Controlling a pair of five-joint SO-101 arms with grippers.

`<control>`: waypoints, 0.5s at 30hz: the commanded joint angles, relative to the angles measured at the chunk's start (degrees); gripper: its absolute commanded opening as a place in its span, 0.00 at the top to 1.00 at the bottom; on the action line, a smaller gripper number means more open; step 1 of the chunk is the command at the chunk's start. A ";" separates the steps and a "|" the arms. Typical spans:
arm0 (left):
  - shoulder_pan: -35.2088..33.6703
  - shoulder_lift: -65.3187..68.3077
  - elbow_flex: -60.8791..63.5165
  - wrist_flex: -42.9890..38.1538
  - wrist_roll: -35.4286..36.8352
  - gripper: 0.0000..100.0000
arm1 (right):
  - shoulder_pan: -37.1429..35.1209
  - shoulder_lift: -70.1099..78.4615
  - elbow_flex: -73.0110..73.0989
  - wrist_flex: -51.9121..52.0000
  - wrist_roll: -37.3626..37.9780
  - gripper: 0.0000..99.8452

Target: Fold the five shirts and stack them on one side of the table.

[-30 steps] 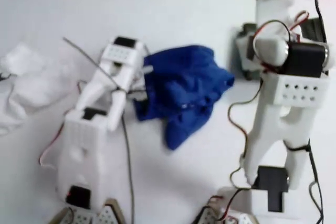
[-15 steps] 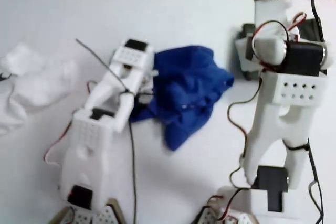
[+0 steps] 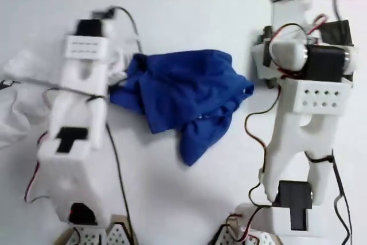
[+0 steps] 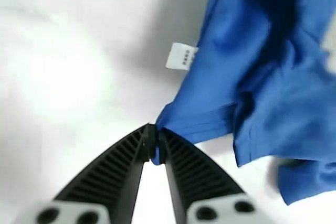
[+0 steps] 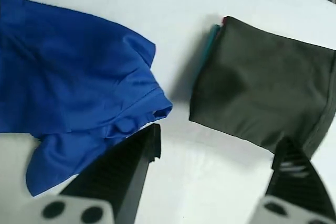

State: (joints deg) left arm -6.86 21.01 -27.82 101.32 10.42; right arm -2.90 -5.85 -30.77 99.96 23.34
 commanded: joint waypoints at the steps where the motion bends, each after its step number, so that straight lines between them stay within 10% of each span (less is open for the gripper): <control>1: -5.01 -7.91 0.75 1.05 -3.96 0.97 | -6.90 -2.15 2.37 0.04 -0.35 0.66; 15: -21.54 -4.75 24.57 -8.88 -9.32 0.97 | -36.35 13.32 24.26 -20.44 -14.95 0.66</control>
State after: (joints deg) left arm -25.76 16.18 -4.53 94.90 1.45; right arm -34.02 5.05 -6.95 80.70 9.54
